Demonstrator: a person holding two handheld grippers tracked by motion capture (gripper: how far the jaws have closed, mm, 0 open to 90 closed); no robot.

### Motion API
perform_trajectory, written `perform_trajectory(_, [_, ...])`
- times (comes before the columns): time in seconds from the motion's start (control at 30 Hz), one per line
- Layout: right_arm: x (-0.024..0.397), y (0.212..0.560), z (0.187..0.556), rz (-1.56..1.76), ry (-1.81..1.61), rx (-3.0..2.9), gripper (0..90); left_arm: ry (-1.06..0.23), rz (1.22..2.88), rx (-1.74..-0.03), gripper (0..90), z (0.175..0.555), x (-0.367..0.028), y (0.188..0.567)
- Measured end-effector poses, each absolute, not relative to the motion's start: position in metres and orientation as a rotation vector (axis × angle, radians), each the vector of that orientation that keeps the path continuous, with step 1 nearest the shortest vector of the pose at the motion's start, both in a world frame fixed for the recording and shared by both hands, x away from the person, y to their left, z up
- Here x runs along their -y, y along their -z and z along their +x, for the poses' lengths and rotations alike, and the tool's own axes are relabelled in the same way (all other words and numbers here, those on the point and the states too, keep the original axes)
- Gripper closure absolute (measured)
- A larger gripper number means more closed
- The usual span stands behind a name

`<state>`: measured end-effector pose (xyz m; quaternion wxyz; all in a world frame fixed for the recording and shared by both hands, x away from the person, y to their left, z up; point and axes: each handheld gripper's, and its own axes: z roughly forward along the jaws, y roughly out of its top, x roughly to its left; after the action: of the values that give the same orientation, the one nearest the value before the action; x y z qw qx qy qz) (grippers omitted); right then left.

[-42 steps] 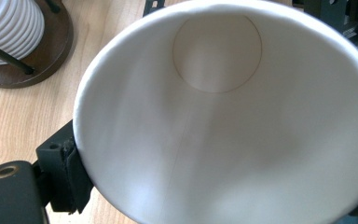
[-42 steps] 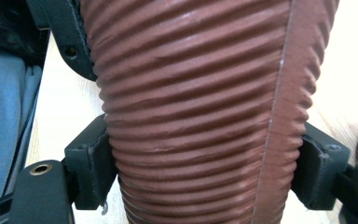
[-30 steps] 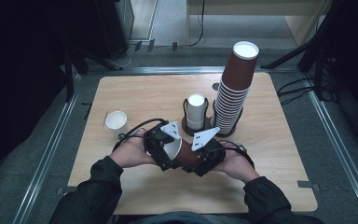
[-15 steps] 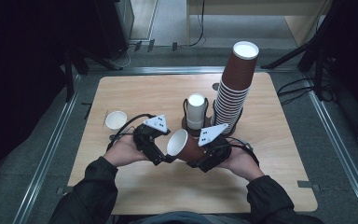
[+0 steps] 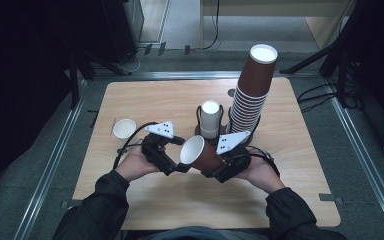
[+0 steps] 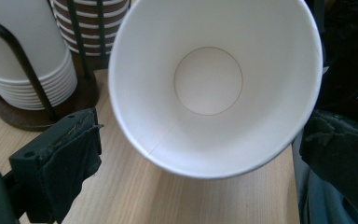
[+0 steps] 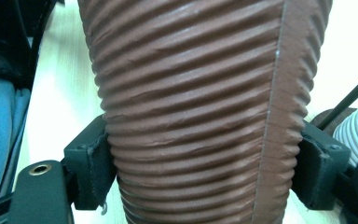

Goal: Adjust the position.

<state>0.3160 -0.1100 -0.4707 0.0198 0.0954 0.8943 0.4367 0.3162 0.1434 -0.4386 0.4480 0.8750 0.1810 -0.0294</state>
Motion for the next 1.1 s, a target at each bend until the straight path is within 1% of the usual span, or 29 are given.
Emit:
perform_trajectory(0.1, [0.109,0.471,0.317,0.268,-1.369,-2.754,20.9,0.088,2.155,-0.438,0.0,0.316,-0.138,0.44])
perform_trajectory(0.2, [0.107,0.471,0.315,0.276,-1.371,-2.77,20.9,0.063,2.159,-0.425,0.0,0.315,-0.134,0.44])
perform_trajectory(0.43, [0.103,0.471,0.313,0.237,-1.394,-2.759,20.9,0.094,2.151,-0.432,0.0,0.315,-0.125,0.443])
perform_trajectory(0.53, [0.101,0.472,0.312,0.235,-1.391,-2.766,20.9,0.036,2.169,-0.453,0.0,0.314,-0.122,0.442])
perform_trajectory(0.57, [0.1,0.472,0.312,0.235,-1.389,-2.768,20.9,0.034,2.171,-0.445,0.0,0.313,-0.123,0.442])
perform_trajectory(0.6, [0.1,0.472,0.312,0.225,-1.387,-2.765,20.9,0.045,2.153,-0.44,4.3,0.313,-0.123,0.442])
perform_trajectory(0.63, [0.1,0.473,0.312,0.233,-1.385,-2.771,20.9,0.038,2.155,-0.437,5.9,0.312,-0.123,0.441])
perform_trajectory(0.8, [0.1,0.473,0.312,0.232,-1.386,-2.77,20.9,0.047,2.163,-0.443,7.4,0.312,-0.123,0.44])
perform_trajectory(0.97, [0.097,0.475,0.312,0.255,-1.352,-2.806,20.2,0.083,2.194,-0.464,8.6,0.314,-0.122,0.442])
perform_trajectory(1.1, [0.094,0.476,0.311,0.261,-1.331,-2.819,16.4,0.099,2.202,-0.467,9.0,0.315,-0.124,0.442])
